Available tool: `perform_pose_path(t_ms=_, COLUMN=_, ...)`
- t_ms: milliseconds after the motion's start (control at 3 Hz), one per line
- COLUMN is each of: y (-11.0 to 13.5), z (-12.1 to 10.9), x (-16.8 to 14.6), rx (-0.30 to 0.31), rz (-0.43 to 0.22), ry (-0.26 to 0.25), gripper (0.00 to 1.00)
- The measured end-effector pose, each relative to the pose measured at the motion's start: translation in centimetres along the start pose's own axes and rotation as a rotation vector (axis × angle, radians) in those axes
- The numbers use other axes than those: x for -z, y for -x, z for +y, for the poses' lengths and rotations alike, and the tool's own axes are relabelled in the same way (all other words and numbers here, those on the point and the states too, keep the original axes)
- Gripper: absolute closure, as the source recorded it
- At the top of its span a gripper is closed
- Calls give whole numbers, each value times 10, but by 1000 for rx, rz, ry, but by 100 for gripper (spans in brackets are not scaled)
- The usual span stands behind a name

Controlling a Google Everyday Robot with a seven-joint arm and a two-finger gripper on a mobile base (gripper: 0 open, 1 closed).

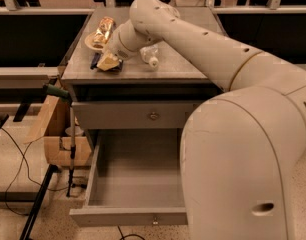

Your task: Pick rxbar blueberry from middle drawer and place on counter

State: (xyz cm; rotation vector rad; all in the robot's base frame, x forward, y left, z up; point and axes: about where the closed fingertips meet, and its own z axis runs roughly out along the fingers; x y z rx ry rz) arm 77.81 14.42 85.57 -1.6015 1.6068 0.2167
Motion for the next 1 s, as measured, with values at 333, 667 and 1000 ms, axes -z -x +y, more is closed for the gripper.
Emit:
perform_pose_path(t_ms=333, y=-6, z=0, x=10, rx=-11, rz=12, ry=-5, gripper=16)
perform_pose_path(t_ms=667, y=-13, z=2, x=26, rx=-21, rz=31, ry=-9, gripper=0)
perform_pose_path(t_ms=1000, y=-13, z=2, x=26, rx=-21, rz=31, ry=-9, gripper=0)
